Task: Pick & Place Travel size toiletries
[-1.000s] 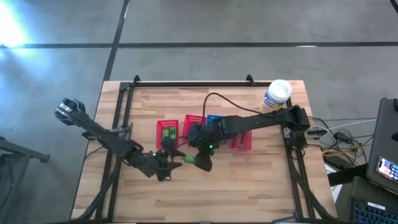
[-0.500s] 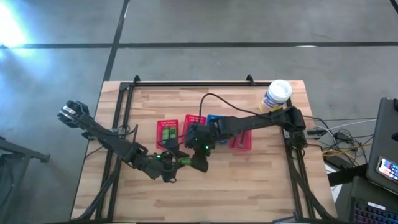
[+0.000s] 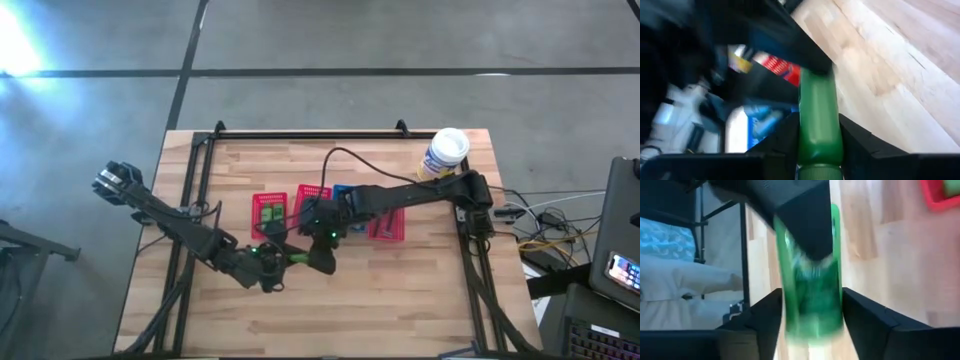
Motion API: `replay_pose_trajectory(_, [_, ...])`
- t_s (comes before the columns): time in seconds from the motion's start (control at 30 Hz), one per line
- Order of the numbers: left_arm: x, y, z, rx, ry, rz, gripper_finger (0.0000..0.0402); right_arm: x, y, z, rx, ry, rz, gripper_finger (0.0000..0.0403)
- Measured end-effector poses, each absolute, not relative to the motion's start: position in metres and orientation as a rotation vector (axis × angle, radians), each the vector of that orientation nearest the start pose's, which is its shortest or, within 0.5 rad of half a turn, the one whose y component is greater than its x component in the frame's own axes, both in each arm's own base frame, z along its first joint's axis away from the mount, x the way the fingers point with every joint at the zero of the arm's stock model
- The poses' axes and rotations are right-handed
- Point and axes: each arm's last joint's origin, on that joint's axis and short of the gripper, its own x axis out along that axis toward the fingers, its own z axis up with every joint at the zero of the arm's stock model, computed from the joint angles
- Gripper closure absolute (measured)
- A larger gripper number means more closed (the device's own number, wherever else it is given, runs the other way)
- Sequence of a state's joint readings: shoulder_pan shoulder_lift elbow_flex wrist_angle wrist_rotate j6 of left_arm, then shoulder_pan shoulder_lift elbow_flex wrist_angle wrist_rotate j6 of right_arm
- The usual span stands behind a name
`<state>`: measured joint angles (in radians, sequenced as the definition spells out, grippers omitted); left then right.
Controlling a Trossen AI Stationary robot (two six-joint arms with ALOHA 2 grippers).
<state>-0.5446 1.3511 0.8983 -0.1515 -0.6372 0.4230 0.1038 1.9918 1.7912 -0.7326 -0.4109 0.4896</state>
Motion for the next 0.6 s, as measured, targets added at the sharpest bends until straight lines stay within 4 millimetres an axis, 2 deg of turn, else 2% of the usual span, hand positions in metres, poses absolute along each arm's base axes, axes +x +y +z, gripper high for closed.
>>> replay_pose_trajectory(0.17, [0.244, -0.128, 0.25, 0.675, 0.602, 0.017, 0.0296, 0.419, 0.054, 0.296, 0.526, 1.03, 0.21, 0.0157])
replay_pose_trajectory(0.3, [0.234, -0.12, 0.251, 0.548, 0.654, 0.144, 0.0297, 0.403, 0.049, 0.306, 0.43, 1.051, 0.076, 0.0118])
replay_pose_trajectory(0.43, [0.22, -0.11, 0.252, 0.288, 0.669, 0.323, 0.0297, 0.385, 0.042, 0.329, 0.324, 0.981, -0.106, 0.0088])
replay_pose_trajectory(0.53, [0.203, -0.1, 0.246, 0.006, 0.624, 0.513, 0.0298, 0.371, 0.037, 0.346, 0.293, 0.898, -0.248, 0.007])
replay_pose_trajectory(0.6, [0.192, -0.094, 0.238, -0.242, 0.562, 0.652, 0.0298, 0.362, 0.034, 0.353, 0.281, 0.851, -0.349, 0.0059])
